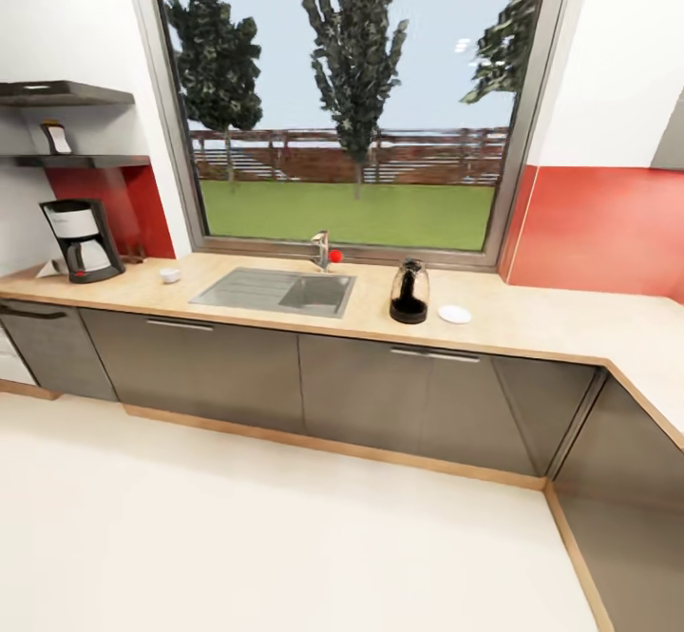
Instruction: Set up a coffee station on the kitchen countertop: keep the coffee maker on the countertop, move the bottle of coffee from the kitchen shelf to the counter next to the coffee maker, place a paper coffee filter on top of the coffee maker, put the saucer next to the coffee maker with the coffee cup on the saucer, and place the electric kettle next to the coffee maker.
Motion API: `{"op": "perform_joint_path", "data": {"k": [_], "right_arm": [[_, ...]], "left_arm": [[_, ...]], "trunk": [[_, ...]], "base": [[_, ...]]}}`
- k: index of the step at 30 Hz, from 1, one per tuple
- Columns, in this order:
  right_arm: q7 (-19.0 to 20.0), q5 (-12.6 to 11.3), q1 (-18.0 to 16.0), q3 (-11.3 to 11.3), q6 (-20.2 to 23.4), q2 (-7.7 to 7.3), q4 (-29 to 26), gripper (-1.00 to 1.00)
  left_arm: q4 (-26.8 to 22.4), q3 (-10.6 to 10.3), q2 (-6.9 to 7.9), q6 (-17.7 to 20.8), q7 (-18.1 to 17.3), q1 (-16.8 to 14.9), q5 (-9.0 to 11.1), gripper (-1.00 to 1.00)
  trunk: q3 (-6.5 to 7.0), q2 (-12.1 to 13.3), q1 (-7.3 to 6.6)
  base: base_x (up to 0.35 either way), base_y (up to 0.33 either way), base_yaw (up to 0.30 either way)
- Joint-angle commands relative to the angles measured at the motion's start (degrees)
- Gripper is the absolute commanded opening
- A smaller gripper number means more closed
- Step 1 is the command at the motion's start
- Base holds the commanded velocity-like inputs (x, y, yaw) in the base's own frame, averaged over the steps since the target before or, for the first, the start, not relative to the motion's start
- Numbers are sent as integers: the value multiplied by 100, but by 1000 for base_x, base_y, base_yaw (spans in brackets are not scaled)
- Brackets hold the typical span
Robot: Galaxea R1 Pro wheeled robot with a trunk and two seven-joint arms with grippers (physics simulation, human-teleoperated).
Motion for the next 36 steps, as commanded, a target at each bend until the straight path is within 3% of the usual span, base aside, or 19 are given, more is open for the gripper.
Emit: {"op": "perform_joint_path", "data": {"k": [1,27,36], "right_arm": [[-2,3,-4,2,-17,0,4,100],[-2,1,-4,-6,-17,0,4,100],[-2,1,-4,-7,-17,-8,4,100]], "left_arm": [[-1,2,-2,-17,9,-1,2,100],[-1,2,5,-17,10,-1,2,100],[-1,-1,5,-17,8,-1,2,100]], "trunk": [[-11,-11,3],[-11,-11,3],[-11,-11,3]], "base": [[0,0,277],[0,0,275],[0,0,77]]}}
